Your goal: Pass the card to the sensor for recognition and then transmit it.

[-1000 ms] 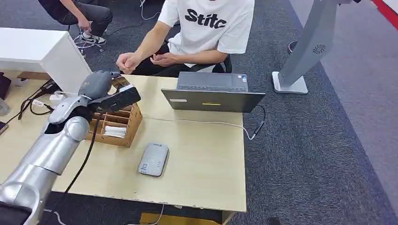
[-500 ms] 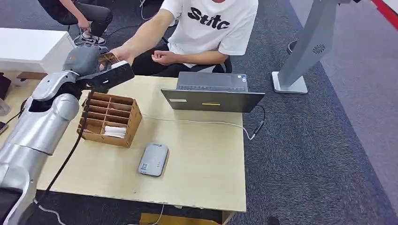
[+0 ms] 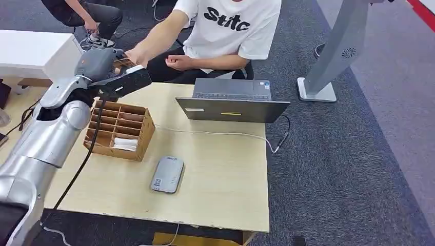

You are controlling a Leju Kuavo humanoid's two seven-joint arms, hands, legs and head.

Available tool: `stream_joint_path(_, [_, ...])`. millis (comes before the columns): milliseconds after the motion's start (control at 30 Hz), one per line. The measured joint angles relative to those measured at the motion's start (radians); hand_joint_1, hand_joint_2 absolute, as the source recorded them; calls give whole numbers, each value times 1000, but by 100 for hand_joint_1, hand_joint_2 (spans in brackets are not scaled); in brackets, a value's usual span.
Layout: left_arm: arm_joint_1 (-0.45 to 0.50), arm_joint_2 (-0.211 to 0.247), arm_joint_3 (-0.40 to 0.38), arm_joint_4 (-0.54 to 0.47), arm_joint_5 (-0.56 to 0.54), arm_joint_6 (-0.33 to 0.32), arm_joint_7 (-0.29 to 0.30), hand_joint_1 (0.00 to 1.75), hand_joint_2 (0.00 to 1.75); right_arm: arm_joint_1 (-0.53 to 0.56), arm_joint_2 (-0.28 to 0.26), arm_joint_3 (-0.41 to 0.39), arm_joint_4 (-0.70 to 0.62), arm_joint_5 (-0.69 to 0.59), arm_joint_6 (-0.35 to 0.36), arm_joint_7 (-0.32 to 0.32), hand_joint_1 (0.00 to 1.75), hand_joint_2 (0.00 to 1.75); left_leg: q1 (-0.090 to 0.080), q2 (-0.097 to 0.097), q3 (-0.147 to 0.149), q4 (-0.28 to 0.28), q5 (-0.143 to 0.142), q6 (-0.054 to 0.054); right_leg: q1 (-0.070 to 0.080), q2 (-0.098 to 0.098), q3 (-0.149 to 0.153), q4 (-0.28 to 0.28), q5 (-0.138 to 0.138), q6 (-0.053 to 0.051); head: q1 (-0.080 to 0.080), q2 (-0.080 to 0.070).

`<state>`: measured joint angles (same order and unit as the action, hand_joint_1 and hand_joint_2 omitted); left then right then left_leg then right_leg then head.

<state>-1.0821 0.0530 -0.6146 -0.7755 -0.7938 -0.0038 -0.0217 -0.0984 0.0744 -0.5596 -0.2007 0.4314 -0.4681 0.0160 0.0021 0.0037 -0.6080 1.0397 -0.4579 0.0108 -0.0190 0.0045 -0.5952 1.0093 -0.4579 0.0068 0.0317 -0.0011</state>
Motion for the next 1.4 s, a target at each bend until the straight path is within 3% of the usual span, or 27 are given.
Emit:
stream_joint_path(300, [76, -5, 15, -77, 11, 58, -39, 0, 175, 2, 0, -11, 0, -5, 1, -8, 0, 175, 0, 0, 0, 0, 0, 0, 0, 0, 0, 0, 0, 0, 0, 0])
stream_joint_path(467, [152, 3, 16, -153, 10, 61, -47, 0, 175, 12, 2, -25, 0, -5, 0, -8, 0, 175, 0, 0, 0, 0, 0, 0, 0, -1, 0, 0, 0, 0, 0, 0])
stream_joint_path(733, [182, 15, 18, -199, 8, 60, -50, 0, 175, 15, 3, -33, 0, -9, 1, -11, 0, 175, 0, 0, 0, 0, 0, 0, 0, -1, 0, 0, 0, 0, 0, 0])
stream_joint_path(900, [213, 28, 21, -229, 31, 0, -74, 0, 175, 16, 6, -45, 0, -13, 0, -19, 0, 175, 0, 0, 0, 0, 0, 0, 0, -1, 0, 0, 0, 0, 0, 0])
stream_joint_path(1067, [269, 72, 21, -310, 35, -65, -105, 0, 175, 19, 7, -59, 0, -16, -3, -11, 0, 175, 0, 0, 0, 0, 0, 0, 0, 0, 0, 0, 0, 0, 0, 0])
stream_joint_path(1400, [336, 160, 20, -437, 87, -127, -109, 0, 175, 19, 7, -82, 0, -14, -3, -12, 0, 175, 0, 0, 0, 0, 0, 0, 0, 0, -1, 0, 0, 0, 0, 0])
